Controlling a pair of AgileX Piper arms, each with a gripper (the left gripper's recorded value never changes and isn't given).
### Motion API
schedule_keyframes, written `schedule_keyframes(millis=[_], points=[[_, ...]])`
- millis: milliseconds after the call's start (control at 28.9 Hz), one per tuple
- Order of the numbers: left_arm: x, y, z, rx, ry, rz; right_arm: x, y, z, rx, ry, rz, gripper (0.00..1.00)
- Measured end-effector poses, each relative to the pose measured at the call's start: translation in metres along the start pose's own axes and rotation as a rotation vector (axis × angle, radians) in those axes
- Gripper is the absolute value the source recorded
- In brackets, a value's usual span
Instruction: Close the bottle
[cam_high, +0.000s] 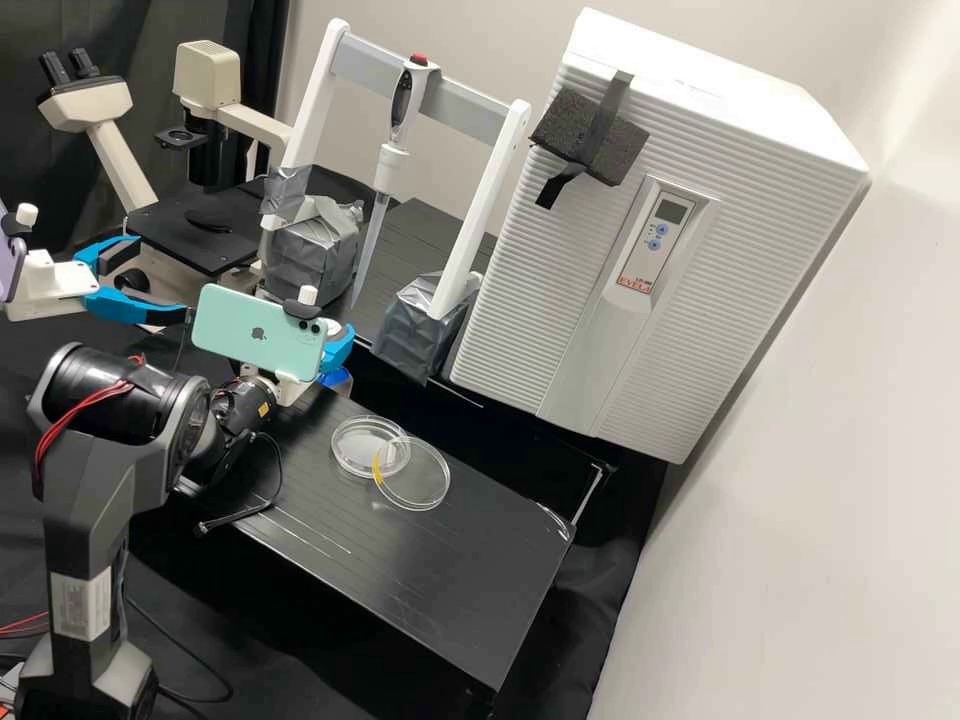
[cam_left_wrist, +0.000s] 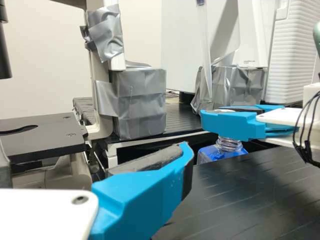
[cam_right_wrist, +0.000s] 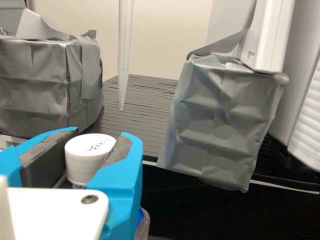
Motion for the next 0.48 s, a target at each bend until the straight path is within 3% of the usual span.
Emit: schedule_keyframes(millis=[485], points=[[0.0, 0.0, 0.0, 0.0, 0.0, 0.0, 0.0011, -0.0017, 0.0015, -0.003, 0.003, 0.008, 0.0]])
